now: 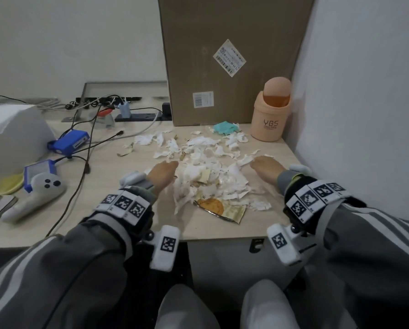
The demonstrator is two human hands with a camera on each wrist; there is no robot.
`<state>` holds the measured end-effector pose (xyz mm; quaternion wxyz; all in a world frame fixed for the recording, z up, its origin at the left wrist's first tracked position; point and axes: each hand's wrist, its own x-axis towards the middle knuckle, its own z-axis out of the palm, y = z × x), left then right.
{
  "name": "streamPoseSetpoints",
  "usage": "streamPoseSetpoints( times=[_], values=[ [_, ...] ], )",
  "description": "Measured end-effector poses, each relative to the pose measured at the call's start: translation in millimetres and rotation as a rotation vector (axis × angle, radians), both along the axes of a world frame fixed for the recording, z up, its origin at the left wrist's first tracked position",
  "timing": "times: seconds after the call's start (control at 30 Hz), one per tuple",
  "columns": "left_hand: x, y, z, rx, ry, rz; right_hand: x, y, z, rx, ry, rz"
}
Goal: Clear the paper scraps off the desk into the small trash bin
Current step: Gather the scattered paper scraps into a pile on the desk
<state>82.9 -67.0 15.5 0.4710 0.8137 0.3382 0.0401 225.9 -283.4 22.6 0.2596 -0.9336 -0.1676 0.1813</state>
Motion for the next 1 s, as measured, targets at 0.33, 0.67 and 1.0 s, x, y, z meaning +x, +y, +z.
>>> streamPoseSetpoints(
  times=[0.33,0.67,1.0],
  values=[
    [-21,-23,-16,-0.208,0.156,-0.018,-41,-3,-19,0.136,0.245,-0.086],
    [-1,-29,-5,-0.172,0.09,-0.027,-24,-4,1,0.02,-0.13,0.047],
    [29,113,3,0.341,0.21,0.131,97,-53,-8,-0.197,-0.12,-0.188]
  ],
)
